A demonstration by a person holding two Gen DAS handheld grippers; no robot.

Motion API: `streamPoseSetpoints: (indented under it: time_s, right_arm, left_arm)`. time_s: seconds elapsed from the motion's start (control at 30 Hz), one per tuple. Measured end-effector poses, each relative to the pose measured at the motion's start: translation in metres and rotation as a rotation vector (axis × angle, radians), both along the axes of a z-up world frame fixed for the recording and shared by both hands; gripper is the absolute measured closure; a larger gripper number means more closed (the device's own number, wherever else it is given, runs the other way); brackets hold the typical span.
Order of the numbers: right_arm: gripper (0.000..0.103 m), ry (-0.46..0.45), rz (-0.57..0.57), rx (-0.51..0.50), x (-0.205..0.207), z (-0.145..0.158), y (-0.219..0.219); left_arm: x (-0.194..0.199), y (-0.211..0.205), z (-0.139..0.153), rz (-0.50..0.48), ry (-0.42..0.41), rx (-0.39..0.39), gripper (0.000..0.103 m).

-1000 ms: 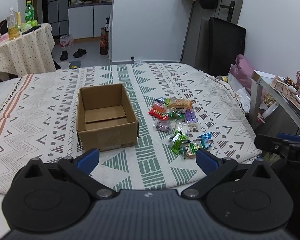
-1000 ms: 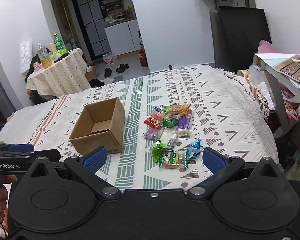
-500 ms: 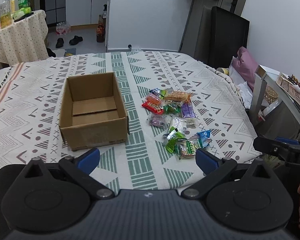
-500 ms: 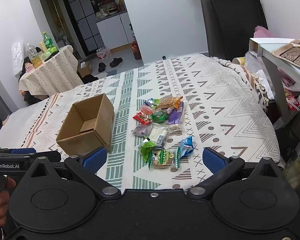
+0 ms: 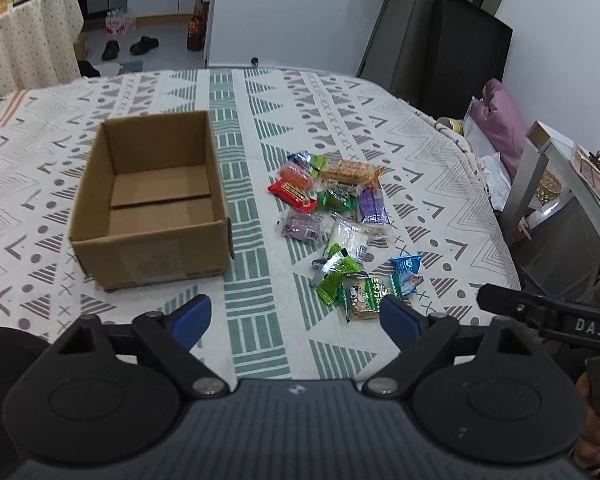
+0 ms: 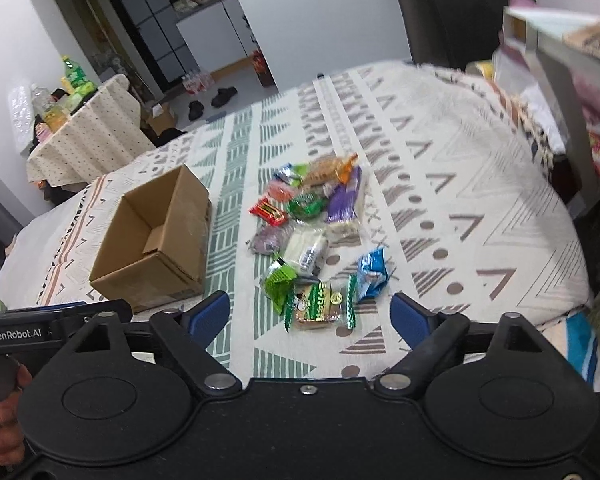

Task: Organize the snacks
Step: 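Lower the left tool onto green candies while right tool grasps blue wrapper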

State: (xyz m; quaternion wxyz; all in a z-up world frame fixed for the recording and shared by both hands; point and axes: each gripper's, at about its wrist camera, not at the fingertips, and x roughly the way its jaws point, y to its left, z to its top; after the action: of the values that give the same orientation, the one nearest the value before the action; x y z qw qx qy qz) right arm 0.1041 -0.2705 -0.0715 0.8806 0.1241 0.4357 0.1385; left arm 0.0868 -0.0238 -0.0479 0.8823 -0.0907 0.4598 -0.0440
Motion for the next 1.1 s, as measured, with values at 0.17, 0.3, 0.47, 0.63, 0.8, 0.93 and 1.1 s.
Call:
streamPoseSetpoints:
  time_s: [0.17, 0.3, 0.47, 0.63, 0.8, 0.93, 1.1]
  right_arm:
    - [0.023, 0.048, -0.016, 0.016, 0.017, -0.013, -0.003]
    - [0.026, 0.084, -0.037, 0.016, 0.033, -0.025, -0.006]
    - [0.033, 0.127, -0.059, 0.010, 0.054, -0.043, -0.011]
    - [0.040, 0.164, -0.086, 0.016, 0.073, -0.063, -0.015]
    - [0.043, 0.198, -0.096, 0.010, 0.089, -0.084, -0.014]
    - [0.045, 0.225, -0.092, 0.006, 0.101, -0.097, -0.011]
    - [0.050, 0.254, -0.103, -0.003, 0.112, -0.108, -0.012]
  left_arm:
    - [0.019, -0.005, -0.015, -0.008, 0.040, -0.010, 0.021]
    - [0.034, -0.013, -0.024, -0.030, 0.066, -0.004, 0.024]
    - [0.055, -0.025, -0.042, -0.054, 0.100, 0.004, 0.028]
    - [0.076, -0.033, -0.065, -0.076, 0.140, 0.009, 0.034]
    - [0.093, -0.039, -0.086, -0.099, 0.174, 0.012, 0.038]
    - [0.107, -0.044, -0.102, -0.115, 0.199, 0.003, 0.044]
    - [0.122, -0.049, -0.115, -0.126, 0.211, 0.002, 0.048]
